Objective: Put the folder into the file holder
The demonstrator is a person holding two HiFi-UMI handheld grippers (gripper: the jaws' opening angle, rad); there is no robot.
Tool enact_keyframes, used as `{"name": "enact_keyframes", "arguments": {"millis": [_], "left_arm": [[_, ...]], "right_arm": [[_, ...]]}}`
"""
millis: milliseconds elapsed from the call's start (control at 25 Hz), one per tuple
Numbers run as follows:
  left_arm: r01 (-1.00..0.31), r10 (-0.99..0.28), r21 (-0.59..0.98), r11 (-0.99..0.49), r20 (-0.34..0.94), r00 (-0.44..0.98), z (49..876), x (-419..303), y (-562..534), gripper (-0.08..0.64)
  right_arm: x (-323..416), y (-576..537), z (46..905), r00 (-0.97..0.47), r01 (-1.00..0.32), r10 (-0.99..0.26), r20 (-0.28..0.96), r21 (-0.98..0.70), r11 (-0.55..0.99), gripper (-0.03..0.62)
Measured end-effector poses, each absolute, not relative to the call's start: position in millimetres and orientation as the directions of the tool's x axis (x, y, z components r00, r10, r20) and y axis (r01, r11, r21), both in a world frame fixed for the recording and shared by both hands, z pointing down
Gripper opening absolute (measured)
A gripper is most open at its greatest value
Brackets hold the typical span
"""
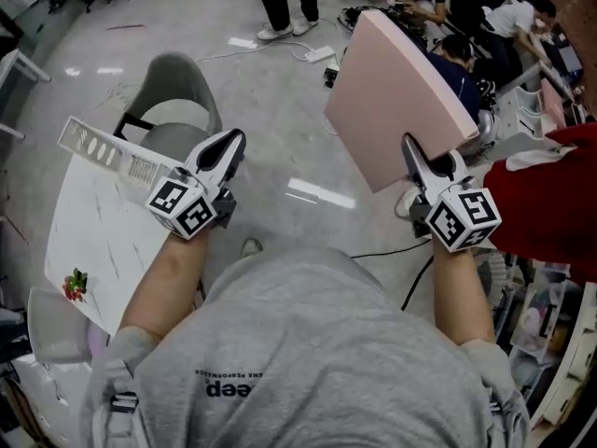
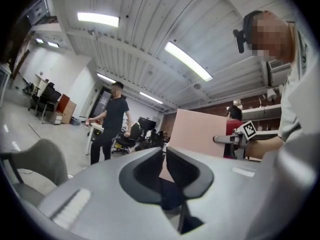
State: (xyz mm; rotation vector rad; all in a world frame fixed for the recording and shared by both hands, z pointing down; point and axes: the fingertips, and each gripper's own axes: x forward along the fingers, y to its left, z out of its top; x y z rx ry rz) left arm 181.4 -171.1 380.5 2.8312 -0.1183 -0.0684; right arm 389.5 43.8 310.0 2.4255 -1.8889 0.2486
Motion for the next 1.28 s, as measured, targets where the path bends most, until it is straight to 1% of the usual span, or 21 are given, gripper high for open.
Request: {"name": "enact_keyframes", "arguments": {"millis": [200, 320, 480, 640, 800, 960, 1120, 1280], "left_arm": [[-0.292, -0.318, 0.275, -0.916, -0.052, 0.947, 372, 95, -226, 0.083], [-0.368, -0.396, 0.260, -0.893, -0.064, 0.916, 371, 44, -251, 0.082], [-0.509, -0.541, 0.256, -0.821, -0.069, 0.838, 373, -34, -277, 0.083], [-0.611, -0.646, 0.260, -0.748, -0.072, 0.760, 375, -100, -295, 0.083], [-0.681, -0.718, 0.268, -0.682, -0.068, 0.692, 382, -155, -306, 0.082], [-0.717, -0.755, 0.270, -0.642, -0.062, 0.653, 384, -194, -318, 0.081], [-0.743, -0.781, 0.270, -0.612, -0.058, 0.622, 389, -229, -328, 0.082], [-0.754, -0.796, 0.290, -0.590, -0.052, 0.603, 395, -250, -344, 0.083]], "right_arm": [[341, -75, 285, -0.006, -0.998, -0.992, 0.124, -0.062, -0.002, 0.133], [298, -124, 275, -0.098, -0.994, -0.990, 0.102, -0.058, 0.092, 0.133], [231, -198, 261, -0.263, -0.964, -0.962, 0.075, -0.062, 0.259, 0.133], [164, -256, 248, -0.404, -0.913, -0.913, 0.052, -0.088, 0.398, 0.133], [99, -304, 242, -0.510, -0.858, -0.859, 0.043, -0.102, 0.504, 0.133], [51, -340, 241, -0.569, -0.819, -0.822, 0.037, -0.122, 0.561, 0.133], [12, -365, 248, -0.603, -0.795, -0.796, 0.048, -0.122, 0.595, 0.133], [-7, -389, 259, -0.600, -0.799, -0.797, 0.076, -0.102, 0.592, 0.133]]}}
